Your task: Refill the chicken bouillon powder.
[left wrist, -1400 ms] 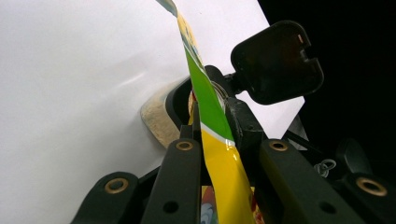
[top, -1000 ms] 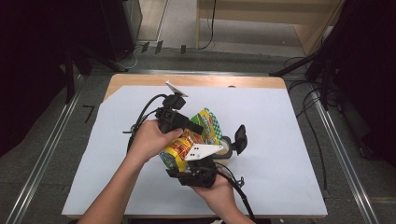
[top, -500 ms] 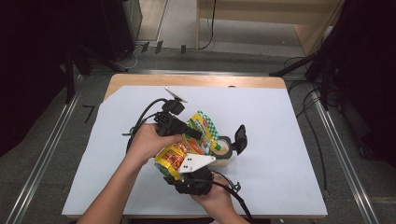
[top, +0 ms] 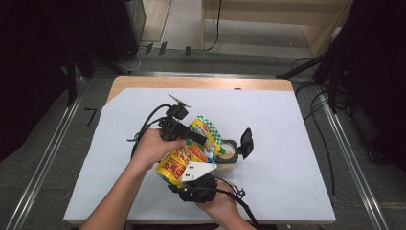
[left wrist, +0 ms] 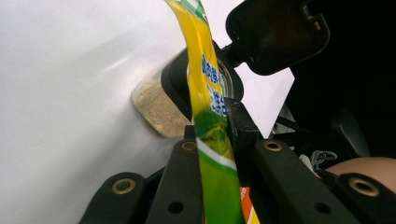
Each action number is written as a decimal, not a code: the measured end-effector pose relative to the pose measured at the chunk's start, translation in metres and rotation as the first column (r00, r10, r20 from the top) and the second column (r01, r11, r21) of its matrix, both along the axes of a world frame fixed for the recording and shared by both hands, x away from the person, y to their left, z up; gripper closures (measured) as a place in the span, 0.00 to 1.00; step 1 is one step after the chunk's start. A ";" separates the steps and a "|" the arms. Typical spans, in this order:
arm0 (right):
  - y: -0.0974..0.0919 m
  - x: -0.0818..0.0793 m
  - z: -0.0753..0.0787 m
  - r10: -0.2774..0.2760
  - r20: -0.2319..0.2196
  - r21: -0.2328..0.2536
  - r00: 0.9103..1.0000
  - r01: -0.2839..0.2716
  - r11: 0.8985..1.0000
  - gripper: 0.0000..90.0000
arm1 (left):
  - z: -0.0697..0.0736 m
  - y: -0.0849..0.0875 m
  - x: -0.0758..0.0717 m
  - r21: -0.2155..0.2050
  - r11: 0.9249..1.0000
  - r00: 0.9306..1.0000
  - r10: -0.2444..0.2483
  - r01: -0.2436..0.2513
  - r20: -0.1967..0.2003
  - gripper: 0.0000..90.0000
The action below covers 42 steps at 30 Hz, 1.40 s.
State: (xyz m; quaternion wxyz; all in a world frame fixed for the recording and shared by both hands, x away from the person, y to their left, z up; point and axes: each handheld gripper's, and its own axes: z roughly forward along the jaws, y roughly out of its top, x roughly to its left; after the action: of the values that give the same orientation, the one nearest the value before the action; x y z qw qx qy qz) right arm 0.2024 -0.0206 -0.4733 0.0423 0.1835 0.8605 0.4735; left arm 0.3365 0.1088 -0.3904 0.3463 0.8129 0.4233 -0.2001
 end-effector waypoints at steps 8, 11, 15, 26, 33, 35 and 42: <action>0.004 -0.002 -0.002 -0.001 0.017 -0.016 1.000 0.001 1.000 0.72 | 0.004 0.006 -0.002 0.004 1.000 1.000 -0.005 0.005 0.006 1.00; 0.003 0.001 -0.001 -0.015 0.007 -0.012 1.000 0.015 1.000 0.69 | 0.009 0.010 -0.002 -0.021 1.000 1.000 -0.003 0.004 0.018 1.00; 0.001 0.004 -0.002 -0.021 0.010 -0.017 1.000 0.021 1.000 0.68 | 0.016 0.016 -0.003 -0.037 0.999 0.999 -0.001 0.003 0.032 1.00; -0.002 0.011 -0.005 -0.056 -0.009 -0.006 0.998 0.056 0.998 0.61 | 0.026 0.028 -0.004 -0.080 0.997 0.999 0.018 -0.014 0.047 1.00; -0.007 0.017 -0.007 -0.104 -0.074 0.024 0.992 0.106 0.994 0.58 | 0.030 0.037 -0.003 -0.090 0.995 0.998 0.050 -0.045 0.050 1.00; -0.009 0.019 -0.007 -0.112 -0.079 0.029 0.991 0.115 0.993 0.57 | 0.032 0.039 -0.003 -0.100 0.994 0.997 0.050 -0.044 0.061 1.00; -0.016 0.026 -0.006 -0.163 -0.092 0.026 0.982 0.166 0.986 0.54 | 0.038 0.047 -0.002 -0.134 0.989 0.993 0.069 -0.056 0.092 1.00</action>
State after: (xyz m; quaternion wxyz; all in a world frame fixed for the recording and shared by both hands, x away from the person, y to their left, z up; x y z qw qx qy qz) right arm 0.2286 -0.0369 -0.4795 0.0397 0.2756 0.8353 0.4741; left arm 0.3344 0.1555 -0.3528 0.4251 0.7835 0.4173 -0.1771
